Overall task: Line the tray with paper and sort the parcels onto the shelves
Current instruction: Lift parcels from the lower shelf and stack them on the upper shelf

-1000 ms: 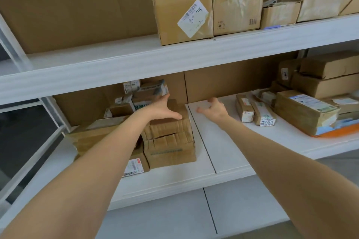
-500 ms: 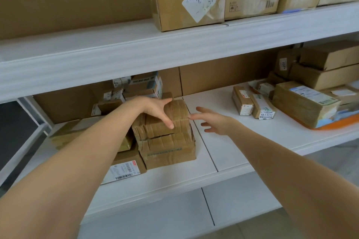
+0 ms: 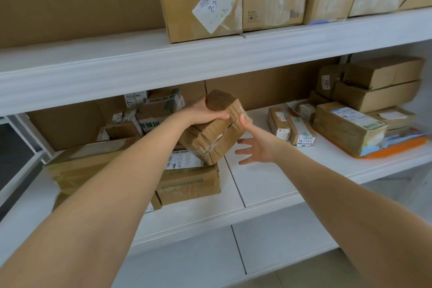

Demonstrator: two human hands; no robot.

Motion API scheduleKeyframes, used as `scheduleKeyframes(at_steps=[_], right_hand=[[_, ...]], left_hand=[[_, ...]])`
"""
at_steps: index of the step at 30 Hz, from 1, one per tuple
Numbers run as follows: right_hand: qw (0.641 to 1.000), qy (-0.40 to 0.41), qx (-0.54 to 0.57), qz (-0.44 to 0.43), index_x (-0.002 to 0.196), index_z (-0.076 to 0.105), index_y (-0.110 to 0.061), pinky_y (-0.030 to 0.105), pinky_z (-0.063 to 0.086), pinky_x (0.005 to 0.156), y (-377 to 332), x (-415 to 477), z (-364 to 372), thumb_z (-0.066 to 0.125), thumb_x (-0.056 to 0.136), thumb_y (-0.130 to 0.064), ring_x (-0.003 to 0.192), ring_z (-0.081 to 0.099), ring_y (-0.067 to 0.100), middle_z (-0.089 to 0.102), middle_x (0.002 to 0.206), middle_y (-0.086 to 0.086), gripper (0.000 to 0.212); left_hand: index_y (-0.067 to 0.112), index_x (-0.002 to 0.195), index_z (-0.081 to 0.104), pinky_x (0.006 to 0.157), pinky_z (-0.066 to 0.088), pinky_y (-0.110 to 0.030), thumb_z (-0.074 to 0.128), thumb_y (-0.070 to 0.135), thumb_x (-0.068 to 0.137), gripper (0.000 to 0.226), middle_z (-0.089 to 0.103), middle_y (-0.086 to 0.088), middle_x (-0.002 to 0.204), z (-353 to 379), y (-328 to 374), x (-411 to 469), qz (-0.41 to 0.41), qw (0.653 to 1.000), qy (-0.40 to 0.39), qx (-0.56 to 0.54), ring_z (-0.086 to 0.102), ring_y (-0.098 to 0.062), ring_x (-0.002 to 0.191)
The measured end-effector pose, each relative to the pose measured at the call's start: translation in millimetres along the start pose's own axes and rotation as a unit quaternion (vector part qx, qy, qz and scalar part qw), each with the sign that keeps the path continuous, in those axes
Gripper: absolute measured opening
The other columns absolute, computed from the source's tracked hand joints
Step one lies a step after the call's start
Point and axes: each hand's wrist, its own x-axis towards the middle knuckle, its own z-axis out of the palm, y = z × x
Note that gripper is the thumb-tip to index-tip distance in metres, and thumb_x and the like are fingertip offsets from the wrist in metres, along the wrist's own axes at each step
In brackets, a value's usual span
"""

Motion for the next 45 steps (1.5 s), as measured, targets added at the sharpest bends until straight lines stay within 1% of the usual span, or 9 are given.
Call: scheduleKeyframes(at_steps=[6,12,16,21,24,28,35,40,45], right_hand=[[0.996,-0.047,0.076,-0.013,0.137,0.043,-0.026,0.069,0.032,0.104,9.4,-15.5,-6.6,0.064,0.078,-0.063,0.124,0.050,0.036,0.052,0.137,0.006,0.073],[0.989,-0.068,0.127,-0.025,0.117,0.062,-0.028,0.062,0.042,0.095,15.5,-33.1,-25.5,0.058,0.079,-0.061,0.115,0.057,0.035,0.066,0.120,0.008,0.051],[0.993,-0.047,0.105,0.006,0.122,0.059,-0.025,0.061,0.044,0.097,18.8,-35.3,-36.9,0.068,0.072,-0.053,0.117,0.055,0.037,0.062,0.125,0.011,0.058],[0.991,0.079,0.062,0.087,0.130,0.040,-0.024,0.066,0.040,0.093,19.5,-29.4,-47.9,0.077,0.071,-0.054,0.125,0.042,0.045,0.046,0.134,0.016,0.076],[0.983,0.134,0.009,0.129,0.126,0.035,-0.025,0.072,0.034,0.097,22.9,-24.8,-55.7,0.076,0.073,-0.055,0.129,0.039,0.048,0.042,0.132,0.019,0.073],[0.979,0.135,-0.026,0.153,0.136,0.036,-0.025,0.075,0.036,0.094,25.2,-17.9,-56.4,0.076,0.069,-0.060,0.128,0.039,0.049,0.040,0.140,0.019,0.085],[0.972,0.144,-0.052,0.176,0.143,0.034,-0.024,0.075,0.035,0.095,29.7,-10.1,-66.4,0.078,0.064,-0.064,0.131,0.036,0.050,0.035,0.147,0.020,0.099],[0.970,0.156,-0.055,0.175,0.143,0.033,-0.025,0.073,0.035,0.098,29.6,-7.7,-71.0,0.073,0.068,-0.067,0.132,0.035,0.049,0.035,0.148,0.019,0.095],[0.970,0.167,-0.050,0.169,0.141,0.035,-0.026,0.073,0.038,0.093,25.5,-5.8,-88.3,0.075,0.065,-0.067,0.128,0.040,0.048,0.040,0.142,0.019,0.096]], left_hand=[[0.019,0.144,0.035,0.095,0.042,-0.039,0.060,0.081,0.063,0.106,0.047,-0.005,0.140,16.4,30.2,-12.3,-0.069,0.986,-0.015,-0.149,0.049,-0.028,0.122],[0.017,0.117,0.051,0.086,0.042,-0.046,0.049,0.078,0.075,0.074,0.055,-0.008,0.104,40.9,40.8,-15.0,-0.124,0.964,-0.075,-0.224,0.051,-0.028,0.100],[0.019,0.132,0.050,0.100,0.040,-0.055,0.047,0.082,0.073,0.087,0.054,-0.009,0.131,54.8,28.5,-10.9,-0.108,0.959,-0.121,-0.231,0.050,-0.030,0.119],[0.023,0.154,0.010,0.119,0.018,-0.043,0.051,0.080,0.072,0.107,0.010,-0.001,0.161,55.0,-7.7,-16.6,-0.015,0.979,-0.193,0.065,0.015,-0.023,0.147],[0.021,0.153,-0.005,0.119,0.018,-0.040,0.069,0.063,0.072,0.117,-0.001,-0.004,0.161,53.0,-37.9,-17.8,-0.033,0.947,-0.214,0.239,0.008,-0.024,0.148],[0.026,0.151,-0.015,0.117,0.023,-0.045,0.080,0.050,0.068,0.128,-0.008,-0.007,0.160,64.7,-54.8,-18.2,-0.047,0.917,-0.227,0.325,0.005,-0.026,0.148],[0.020,0.153,0.010,0.089,0.050,-0.037,0.068,0.044,0.083,0.093,0.039,-0.016,0.144,85.0,-51.3,-8.2,0.045,0.909,-0.142,0.390,0.049,-0.030,0.123],[0.019,0.139,0.040,0.077,0.049,-0.033,0.049,0.058,0.090,0.064,0.058,-0.009,0.126,107.1,-32.3,3.5,0.061,0.918,-0.025,0.390,0.056,-0.028,0.113],[0.016,0.119,0.054,0.069,0.038,-0.031,0.041,0.048,0.097,0.041,0.062,-0.010,0.116,133.3,-9.2,12.3,0.037,0.932,0.042,0.359,0.058,-0.029,0.107]])
